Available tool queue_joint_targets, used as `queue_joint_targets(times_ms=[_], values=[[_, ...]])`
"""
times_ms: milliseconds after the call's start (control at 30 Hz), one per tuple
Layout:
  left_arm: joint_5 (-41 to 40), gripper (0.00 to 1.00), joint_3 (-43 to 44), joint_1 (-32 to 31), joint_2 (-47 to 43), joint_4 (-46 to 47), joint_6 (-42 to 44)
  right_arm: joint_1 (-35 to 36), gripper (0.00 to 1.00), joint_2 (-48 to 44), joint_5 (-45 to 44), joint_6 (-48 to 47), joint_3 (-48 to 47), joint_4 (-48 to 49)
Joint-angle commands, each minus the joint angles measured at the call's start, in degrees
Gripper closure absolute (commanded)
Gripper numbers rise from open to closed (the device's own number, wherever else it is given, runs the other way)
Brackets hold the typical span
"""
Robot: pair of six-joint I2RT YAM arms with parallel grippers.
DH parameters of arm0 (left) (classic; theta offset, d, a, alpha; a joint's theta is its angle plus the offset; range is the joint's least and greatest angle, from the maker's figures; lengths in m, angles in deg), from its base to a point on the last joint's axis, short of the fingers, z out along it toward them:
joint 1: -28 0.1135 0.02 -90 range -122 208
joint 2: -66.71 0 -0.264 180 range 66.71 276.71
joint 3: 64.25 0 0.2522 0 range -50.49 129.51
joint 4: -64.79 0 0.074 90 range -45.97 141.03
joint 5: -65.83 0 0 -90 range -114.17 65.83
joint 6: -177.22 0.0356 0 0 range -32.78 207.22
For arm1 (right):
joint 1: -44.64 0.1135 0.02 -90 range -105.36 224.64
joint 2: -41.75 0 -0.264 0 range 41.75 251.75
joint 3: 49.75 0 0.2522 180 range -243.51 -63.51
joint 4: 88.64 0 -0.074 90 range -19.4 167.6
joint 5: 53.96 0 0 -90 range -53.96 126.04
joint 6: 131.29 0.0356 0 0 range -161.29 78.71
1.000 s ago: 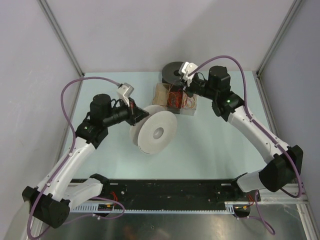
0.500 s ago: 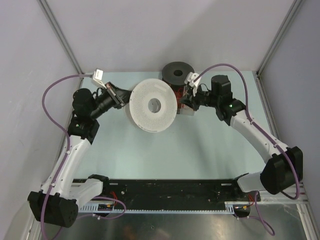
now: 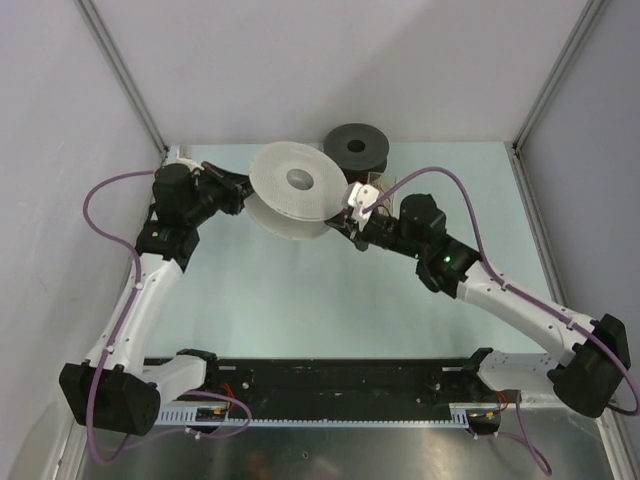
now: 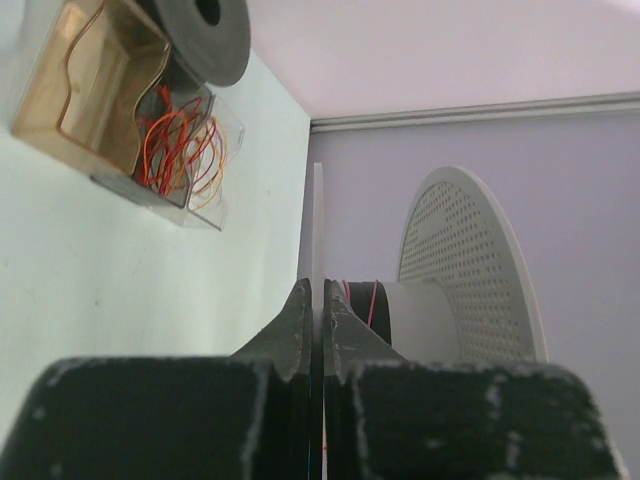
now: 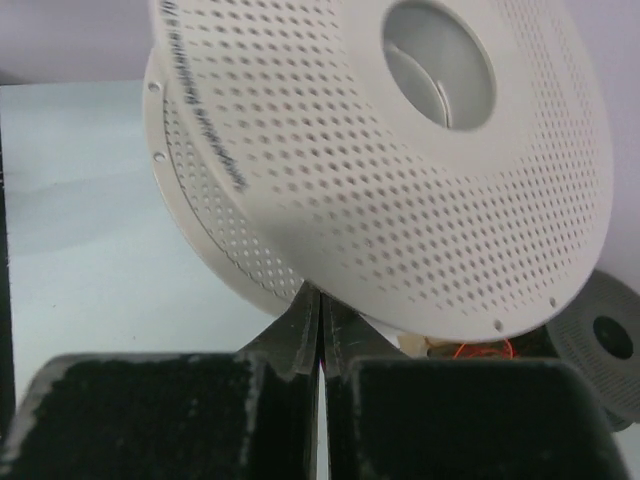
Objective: Wrap the cables
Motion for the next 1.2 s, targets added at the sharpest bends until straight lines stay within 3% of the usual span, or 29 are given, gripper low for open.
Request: queue_joint_targets(times_ms=[0,300,633,900,1167], values=[[-3.42,1.0,2.83,-0.84,0.01,-2.48,-6.24,4.78,1.0,-1.26,-8.4,-5.05,2.05,12.04],[-5.32,1.0,1.86,-2.66,0.33,-4.71,-7.47,11.69,1.0,2.14,-15.38,-14.99,3.5,21.67],[-2.68,1.0,-0.7,-10.12,3.13,1.25,0.98,11.24,1.0,1.06,-20.14,-20.19,6.1,21.16],[-1.44,1.0,4.4,-16.86,12.0,6.64,6.44,6.28,1.0,-4.9,-23.85,-22.04,8.65,14.31],[1.33,1.0,12.38,-28.27,27.08,16.5,8.47,-2.45,1.0,-18.19,-29.52,-25.01,10.96,-7.14]])
